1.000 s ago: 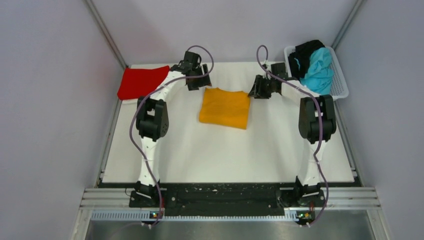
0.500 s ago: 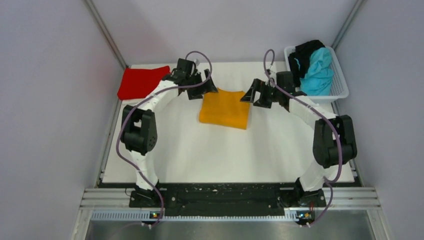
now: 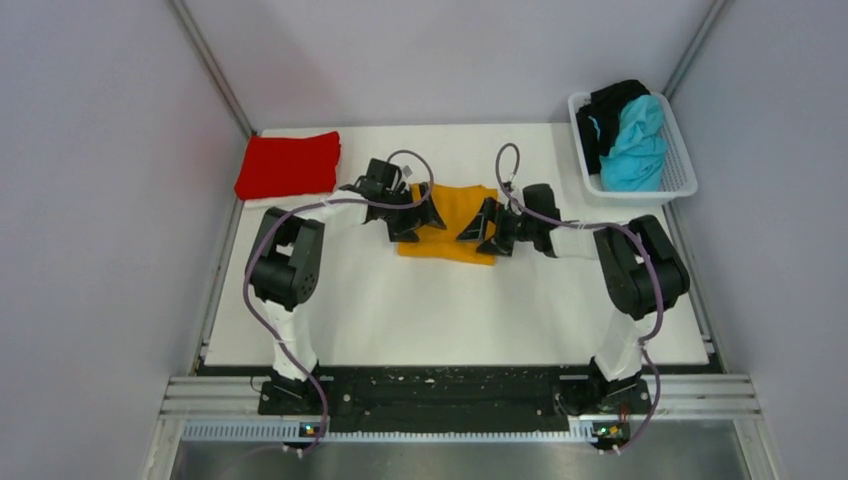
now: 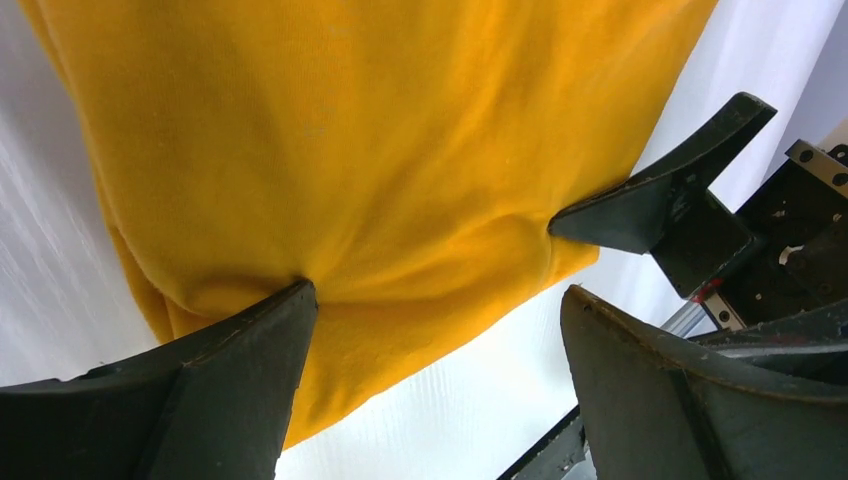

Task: Fold and stack the t-shirts
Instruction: Fold the long partially folded tshirt into a neat square, then put the neatly folded tshirt into the corner of the board with the left arm

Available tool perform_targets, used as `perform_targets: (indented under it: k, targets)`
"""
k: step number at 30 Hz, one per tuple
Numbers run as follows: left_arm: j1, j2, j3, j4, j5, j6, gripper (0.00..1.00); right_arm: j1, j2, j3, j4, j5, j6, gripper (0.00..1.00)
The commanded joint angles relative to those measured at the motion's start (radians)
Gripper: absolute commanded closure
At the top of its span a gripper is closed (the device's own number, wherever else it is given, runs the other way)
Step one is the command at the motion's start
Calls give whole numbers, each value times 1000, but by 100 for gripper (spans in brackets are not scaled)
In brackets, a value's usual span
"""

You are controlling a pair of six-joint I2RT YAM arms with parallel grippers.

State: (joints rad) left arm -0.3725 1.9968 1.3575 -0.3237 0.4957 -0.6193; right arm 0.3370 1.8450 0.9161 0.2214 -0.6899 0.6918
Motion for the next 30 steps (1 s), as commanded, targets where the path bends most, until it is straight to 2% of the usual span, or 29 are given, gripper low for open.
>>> perform_targets:
  k: [1,4,8,12,16,19,22,24,30]
  targets:
    - [1,-72,-189,0,-87,-7,1,0,-39,-144,-39,75,-36,1]
    - [-13,-155,-330,33,-99,-35,1,0,-98,-226,-65,74,-54,1]
    - [-60,-289,-411,-18,-198,-81,1,9,-213,-280,-154,73,-85,1]
    - [-125,-438,-370,-132,-339,-96,1,14,-410,-249,-294,101,-152,1]
    - [-125,-507,-327,-195,-461,-136,1,11,-570,-227,-281,217,-167,1]
    - [-124,-494,-308,-216,-571,-159,1,-21,-650,-253,-241,337,-123,1]
    - [-119,-435,-314,-170,-652,-170,1,-78,-691,-295,-184,319,-87,1]
    - [-98,-364,-294,-149,-635,-186,2,-85,-715,-308,-188,330,-94,1]
    - [-87,-195,-214,-115,-579,-195,18,-86,-741,-308,-289,350,-154,1]
